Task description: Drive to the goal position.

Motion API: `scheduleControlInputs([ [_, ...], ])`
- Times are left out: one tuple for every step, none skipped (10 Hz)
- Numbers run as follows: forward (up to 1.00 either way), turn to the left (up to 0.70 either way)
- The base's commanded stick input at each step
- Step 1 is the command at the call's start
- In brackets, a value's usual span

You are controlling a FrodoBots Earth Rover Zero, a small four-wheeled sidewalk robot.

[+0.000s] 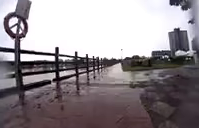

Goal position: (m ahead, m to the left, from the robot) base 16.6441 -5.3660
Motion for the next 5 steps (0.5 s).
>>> scheduleControlInputs([
  [1.0,0.0],
  [1.0,-0.03],
  [1.0,-0.11],
  [1.0,-0.22],
  [1.0,-0.33],
])
